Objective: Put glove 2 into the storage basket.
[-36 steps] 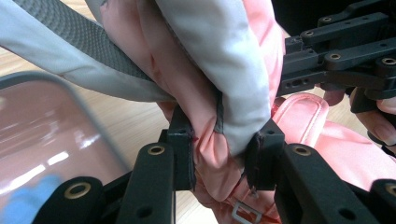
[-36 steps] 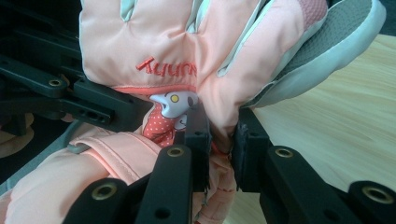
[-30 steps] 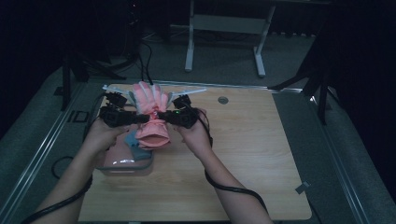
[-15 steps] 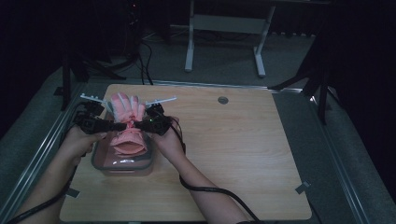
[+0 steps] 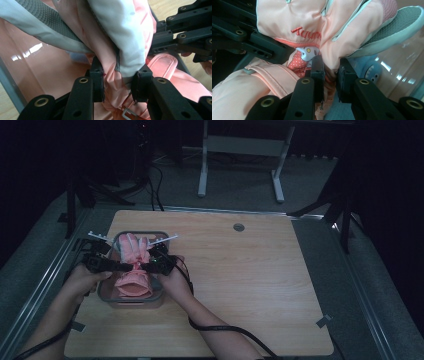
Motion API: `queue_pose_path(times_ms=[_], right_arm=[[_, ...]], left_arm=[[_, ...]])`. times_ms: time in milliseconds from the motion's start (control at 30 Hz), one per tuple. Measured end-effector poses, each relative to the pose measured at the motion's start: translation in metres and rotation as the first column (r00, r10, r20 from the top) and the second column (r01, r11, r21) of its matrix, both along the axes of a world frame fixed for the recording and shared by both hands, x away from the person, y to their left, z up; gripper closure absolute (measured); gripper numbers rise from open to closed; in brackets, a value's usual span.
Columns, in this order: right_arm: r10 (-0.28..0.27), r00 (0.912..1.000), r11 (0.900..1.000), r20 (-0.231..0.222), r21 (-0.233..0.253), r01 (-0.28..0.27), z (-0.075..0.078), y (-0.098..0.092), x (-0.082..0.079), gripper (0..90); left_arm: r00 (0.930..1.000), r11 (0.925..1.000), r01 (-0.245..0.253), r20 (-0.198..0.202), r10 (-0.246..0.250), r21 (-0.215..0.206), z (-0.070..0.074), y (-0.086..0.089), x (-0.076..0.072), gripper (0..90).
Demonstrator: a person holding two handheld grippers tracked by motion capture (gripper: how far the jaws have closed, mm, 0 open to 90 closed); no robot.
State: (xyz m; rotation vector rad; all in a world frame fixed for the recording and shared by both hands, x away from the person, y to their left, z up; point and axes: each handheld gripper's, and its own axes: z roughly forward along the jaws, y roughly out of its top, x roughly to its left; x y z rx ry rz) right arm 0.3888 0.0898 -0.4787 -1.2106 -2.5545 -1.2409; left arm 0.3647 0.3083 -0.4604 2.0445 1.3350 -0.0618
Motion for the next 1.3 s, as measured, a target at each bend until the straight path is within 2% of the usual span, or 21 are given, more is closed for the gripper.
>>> queue_pose_path(times_ms=[33, 100, 133, 233, 367, 467, 533, 567, 600, 700, 800, 867, 933, 1000, 1067, 1133, 1233, 1300], right_arm=[[0.004, 0.9999, 1.000, -0.010, -0.016, -0.004, -0.003, 0.000, -0.002, 77.7], [0.005, 0.9999, 1.000, -0.014, -0.021, -0.005, -0.005, 0.000, -0.002, 77.7], [0.005, 0.9999, 1.000, -0.014, -0.021, -0.005, -0.005, 0.000, -0.002, 77.7], [0.015, 0.9998, 0.997, 0.016, -0.074, -0.014, -0.006, 0.005, -0.005, 76.1], [0.018, 0.9991, 0.995, 0.038, -0.095, -0.014, -0.007, 0.006, -0.007, 71.1], [0.008, 0.9993, 0.997, 0.036, -0.083, -0.005, -0.007, 0.003, -0.005, 65.6], [-0.002, 0.9988, 0.997, 0.050, -0.080, 0.006, -0.006, 0.000, -0.004, 58.1], [-0.003, 0.9981, 0.997, 0.062, -0.070, 0.008, -0.005, -0.001, -0.005, 53.7], [0.002, 0.9982, 0.999, 0.059, -0.041, 0.000, -0.004, -0.003, -0.004, 48.4], [0.012, 0.9989, 1.000, 0.045, -0.012, -0.012, -0.003, -0.007, -0.001, 41.4], [0.013, 0.9992, 0.999, 0.037, 0.032, -0.014, -0.001, -0.016, 0.002, 36.8], [0.042, 0.9989, 0.996, 0.021, 0.082, -0.043, 0.002, -0.023, 0.003, 28.9], [0.064, 0.9975, 0.990, 0.029, 0.121, -0.067, 0.008, -0.029, 0.003, 27.1], [0.080, 0.9943, 0.988, 0.070, 0.130, -0.089, 0.014, -0.034, 0.003, 25.5], [0.105, 0.9879, 0.985, 0.114, 0.128, -0.119, 0.019, -0.038, 0.002, 16.9], [0.116, 0.9834, 0.981, 0.139, 0.141, -0.135, 0.023, -0.042, 0.003, 15.4], [0.110, 0.9837, 0.981, 0.142, 0.141, -0.130, 0.027, -0.049, 0.004, 13.5], [0.109, 0.9844, 0.984, 0.138, 0.127, -0.127, 0.029, -0.053, 0.004, 13.4]], left_arm=[[1.0000, 1.0000, 0.002, -0.008, -0.002, 0.001, -0.005, -0.001, -0.001, 67.9], [1.0000, 1.0000, 0.002, -0.008, -0.002, 0.001, -0.005, -0.001, -0.001, 67.8], [1.0000, 1.0000, -0.001, -0.009, 0.001, -0.001, -0.009, -0.001, -0.002, 67.8], [0.9999, 0.9997, -0.002, -0.013, 0.003, 0.026, -0.011, -0.003, -0.003, 66.3], [0.9999, 0.9990, 0.000, -0.017, 0.001, 0.045, -0.013, -0.005, -0.003, 65.2], [0.9995, 0.9994, -0.005, -0.031, 0.006, 0.034, -0.016, -0.005, -0.002, 64.9], [0.9990, 0.9995, -0.011, -0.043, 0.013, 0.029, -0.019, -0.005, 0.000, 64.6], [0.9987, 0.9995, -0.017, -0.048, 0.019, 0.028, -0.021, -0.005, 0.001, 64.4], [0.9984, 0.9994, -0.022, -0.052, 0.023, 0.025, -0.021, -0.006, 0.002, 63.9], [0.9980, 0.9981, -0.049, -0.038, 0.051, 0.036, -0.021, -0.011, 0.004, 58.7], [0.9973, 0.9939, -0.073, 0.003, 0.073, 0.082, -0.020, -0.014, 0.003, 51.5], [0.9960, 0.9903, -0.077, 0.055, 0.071, 0.116, -0.018, -0.017, 0.001, 44.9], [0.9924, 0.9847, -0.097, 0.090, 0.085, 0.145, -0.015, -0.020, 0.000, 40.0], [0.9876, 0.9829, -0.116, 0.122, 0.099, 0.143, -0.012, -0.020, -0.003, 33.5], [0.9830, 0.9829, -0.125, 0.152, 0.104, 0.135, -0.009, -0.019, -0.004, 25.9], [0.9751, 0.9783, -0.144, 0.190, 0.115, 0.149, -0.007, -0.020, -0.006, 18.9], [0.9660, 0.9778, -0.156, 0.228, 0.122, 0.140, -0.005, -0.020, -0.007, 14.6], [0.9650, 0.9808, -0.156, 0.230, 0.126, 0.117, -0.003, -0.021, -0.007, 13.2]])
